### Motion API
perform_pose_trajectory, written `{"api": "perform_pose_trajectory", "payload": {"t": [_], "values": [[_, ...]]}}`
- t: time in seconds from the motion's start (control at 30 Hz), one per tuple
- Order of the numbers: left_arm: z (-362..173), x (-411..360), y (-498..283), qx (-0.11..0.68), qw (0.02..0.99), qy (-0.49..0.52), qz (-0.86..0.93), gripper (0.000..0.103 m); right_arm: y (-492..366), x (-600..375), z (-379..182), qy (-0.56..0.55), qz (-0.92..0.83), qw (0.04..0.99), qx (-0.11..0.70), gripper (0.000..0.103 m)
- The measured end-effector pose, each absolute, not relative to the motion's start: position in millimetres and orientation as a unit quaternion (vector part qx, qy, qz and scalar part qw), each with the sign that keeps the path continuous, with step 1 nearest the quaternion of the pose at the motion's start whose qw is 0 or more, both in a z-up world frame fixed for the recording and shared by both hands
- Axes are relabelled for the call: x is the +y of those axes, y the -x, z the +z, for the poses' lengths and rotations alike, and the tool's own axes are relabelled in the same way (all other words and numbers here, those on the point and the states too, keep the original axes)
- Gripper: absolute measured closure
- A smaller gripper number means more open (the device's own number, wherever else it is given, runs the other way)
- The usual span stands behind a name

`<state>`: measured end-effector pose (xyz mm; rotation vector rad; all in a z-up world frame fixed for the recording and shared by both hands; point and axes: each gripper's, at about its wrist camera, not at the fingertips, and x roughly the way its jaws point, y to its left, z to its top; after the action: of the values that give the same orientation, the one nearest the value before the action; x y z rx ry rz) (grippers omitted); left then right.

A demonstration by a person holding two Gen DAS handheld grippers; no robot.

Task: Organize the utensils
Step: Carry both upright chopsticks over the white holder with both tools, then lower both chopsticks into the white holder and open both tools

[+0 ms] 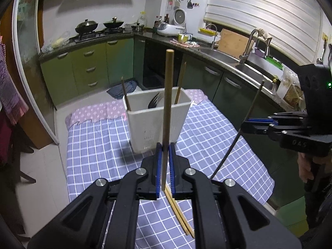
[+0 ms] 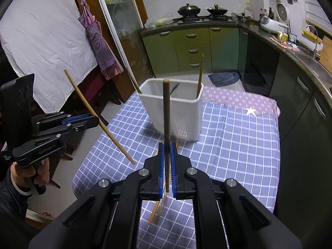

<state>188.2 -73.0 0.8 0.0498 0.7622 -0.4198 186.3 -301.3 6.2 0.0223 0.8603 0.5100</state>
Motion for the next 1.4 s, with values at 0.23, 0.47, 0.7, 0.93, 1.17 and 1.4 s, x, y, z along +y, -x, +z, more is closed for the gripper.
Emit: {"api": "perform_pose_trajectory", "payload": {"t": [0.23, 0.47, 0.7, 0.93, 1.17, 1.4], "values": [[24.0, -75.4, -198.1, 0.358, 0.91, -0.017, -0.208, 0.096, -197.4, -301.3, 32.0, -0.006, 0.247, 0.885, 0.394, 0.096], [62.0, -84.4, -208.8, 0.331, 0.919, -0.028, -0.211, 0.096, -208.4, -302.0, 62.3, -0.013, 0.25, 0.893, 0.375, 0.096], [97.2, -89.4, -232.5, 0.306, 0.93, -0.019, -0.205, 0.096, -231.6, -306.1, 98.3, -0.03, 0.244, 0.906, 0.346, 0.096], [115.8, -89.2, -259.5, 0.279, 0.942, -0.002, -0.189, 0.096, -271.3, -310.6, 122.7, -0.061, 0.233, 0.916, 0.321, 0.096], [108.3, -84.9, -263.9, 0.293, 0.937, 0.003, -0.19, 0.096, -309.0, -299.0, 106.5, -0.05, 0.214, 0.919, 0.328, 0.096], [88.9, -74.2, -261.3, 0.316, 0.93, 0.004, -0.187, 0.096, -324.6, -277.0, 67.1, -0.017, 0.203, 0.908, 0.366, 0.096]]}}
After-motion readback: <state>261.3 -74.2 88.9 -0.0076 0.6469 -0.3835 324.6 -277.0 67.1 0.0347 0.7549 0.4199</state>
